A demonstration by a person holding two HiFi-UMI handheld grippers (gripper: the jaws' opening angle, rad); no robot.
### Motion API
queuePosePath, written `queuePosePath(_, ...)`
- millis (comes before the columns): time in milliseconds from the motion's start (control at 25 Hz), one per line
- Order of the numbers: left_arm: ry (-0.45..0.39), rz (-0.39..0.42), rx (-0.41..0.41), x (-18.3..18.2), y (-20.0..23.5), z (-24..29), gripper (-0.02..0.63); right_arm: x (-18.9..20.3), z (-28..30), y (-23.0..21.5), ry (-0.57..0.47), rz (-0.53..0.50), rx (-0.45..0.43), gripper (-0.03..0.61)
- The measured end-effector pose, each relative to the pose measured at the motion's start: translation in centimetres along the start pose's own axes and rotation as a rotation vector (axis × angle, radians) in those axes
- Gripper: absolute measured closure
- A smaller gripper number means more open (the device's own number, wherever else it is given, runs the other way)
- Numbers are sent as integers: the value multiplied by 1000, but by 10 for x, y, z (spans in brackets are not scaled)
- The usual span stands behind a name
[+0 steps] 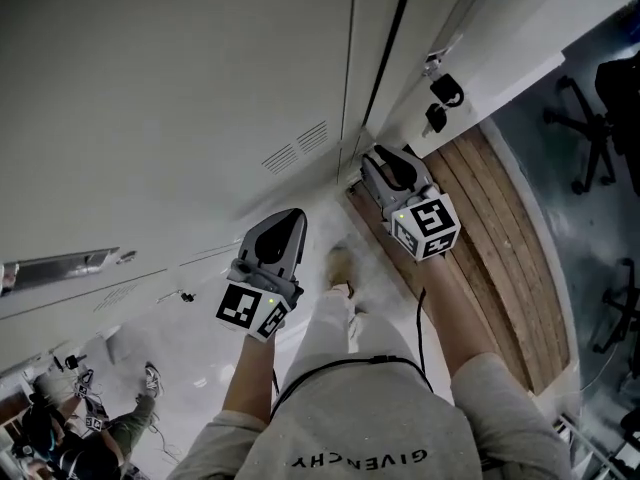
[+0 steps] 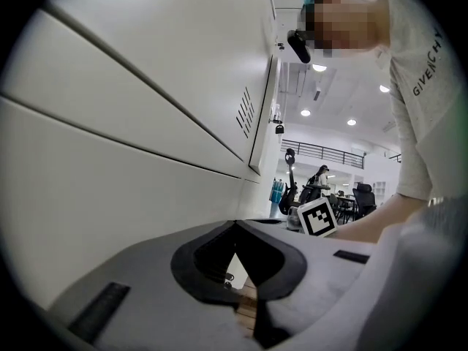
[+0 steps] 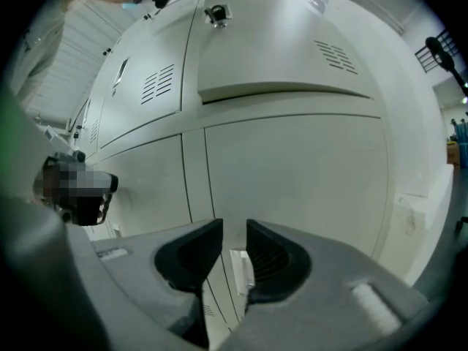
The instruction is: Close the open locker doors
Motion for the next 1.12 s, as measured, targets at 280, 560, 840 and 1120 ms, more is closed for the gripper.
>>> queuePosePath(280, -41, 52, -113, -9, -8, -49, 617, -16, -43, 16, -39, -7, -17, 539)
queuePosePath(560, -120, 117, -249, -9, -11, -137, 617, -35, -94, 55, -91, -43, -55, 578)
queuePosePath(840, -174, 127, -352, -6, -43, -231, 617, -45, -167, 111, -121, -30, -84, 578)
queuePosePath(1120, -199, 124, -456, 1, -68, -315, 617, -61, -211, 167, -155, -32, -142, 578)
Point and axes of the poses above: the fingertips, and each gripper's own axes: z forward along the fingers, y to its left, x out of its underside, the point moved 6 cm from there along -z, backward along the fingers, and after that the axes turned 2 degrees about -z, right-handed, at the moved point
